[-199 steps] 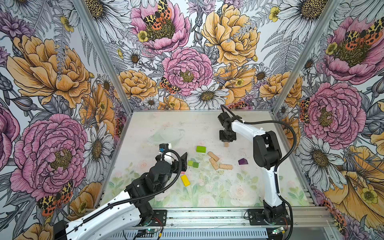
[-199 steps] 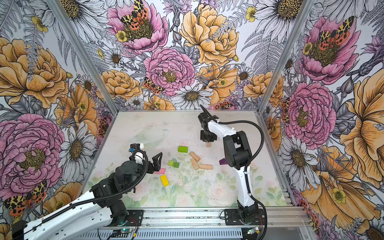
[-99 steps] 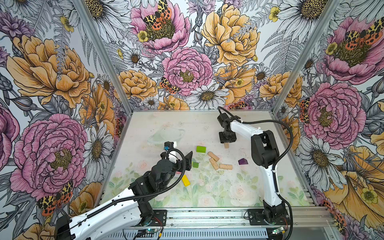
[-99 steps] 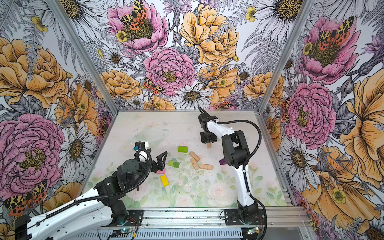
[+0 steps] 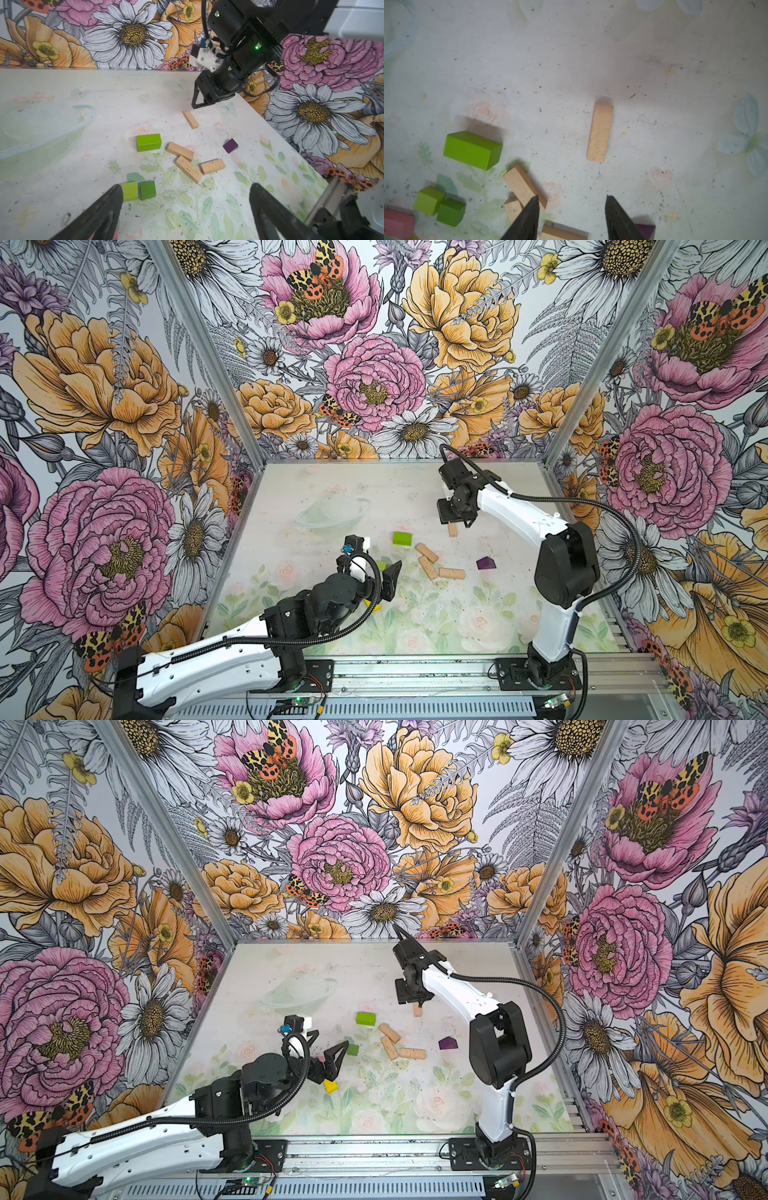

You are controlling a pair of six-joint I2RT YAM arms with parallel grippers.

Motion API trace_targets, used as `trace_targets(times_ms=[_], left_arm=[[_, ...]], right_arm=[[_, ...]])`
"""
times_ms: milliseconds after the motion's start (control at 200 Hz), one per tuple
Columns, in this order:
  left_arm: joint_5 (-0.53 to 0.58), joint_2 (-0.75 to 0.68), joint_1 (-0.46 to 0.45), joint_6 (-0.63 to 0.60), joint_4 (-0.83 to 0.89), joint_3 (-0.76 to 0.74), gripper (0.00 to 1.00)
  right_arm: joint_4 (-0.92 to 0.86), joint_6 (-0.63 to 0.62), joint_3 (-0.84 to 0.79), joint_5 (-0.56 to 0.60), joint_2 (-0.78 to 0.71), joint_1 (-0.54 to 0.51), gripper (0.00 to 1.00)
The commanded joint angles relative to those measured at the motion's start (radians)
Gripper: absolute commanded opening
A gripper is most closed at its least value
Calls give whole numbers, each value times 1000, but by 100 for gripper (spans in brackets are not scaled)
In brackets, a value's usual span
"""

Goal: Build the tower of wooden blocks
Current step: 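Release the block and return the right gripper to the pile while the left arm withdraws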

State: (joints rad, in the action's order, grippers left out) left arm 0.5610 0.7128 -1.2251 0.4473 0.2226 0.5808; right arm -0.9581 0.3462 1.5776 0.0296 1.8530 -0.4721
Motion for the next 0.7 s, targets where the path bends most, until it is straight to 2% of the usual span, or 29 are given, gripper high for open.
trace_targets(times_ms=[0, 5, 75, 275, 450, 696], left_arm=[[51, -26, -96, 69, 32, -31, 96], [51, -27, -123, 71, 33, -31, 96], [45, -35, -183, 101, 54, -41, 96], [74, -101, -305, 210, 129, -79, 99], [92, -184, -363, 237, 129, -108, 99], [161, -204, -372, 244, 160, -112, 99]], right_arm=[[82, 16, -119, -82, -38, -15, 53], [86, 18, -125, -85, -40, -15, 53], [130, 30, -185, -110, -64, -31, 52], [205, 40, -270, -114, -56, -69, 52], [246, 58, -282, -129, -26, -91, 52], [246, 53, -212, -126, 59, -116, 52]])
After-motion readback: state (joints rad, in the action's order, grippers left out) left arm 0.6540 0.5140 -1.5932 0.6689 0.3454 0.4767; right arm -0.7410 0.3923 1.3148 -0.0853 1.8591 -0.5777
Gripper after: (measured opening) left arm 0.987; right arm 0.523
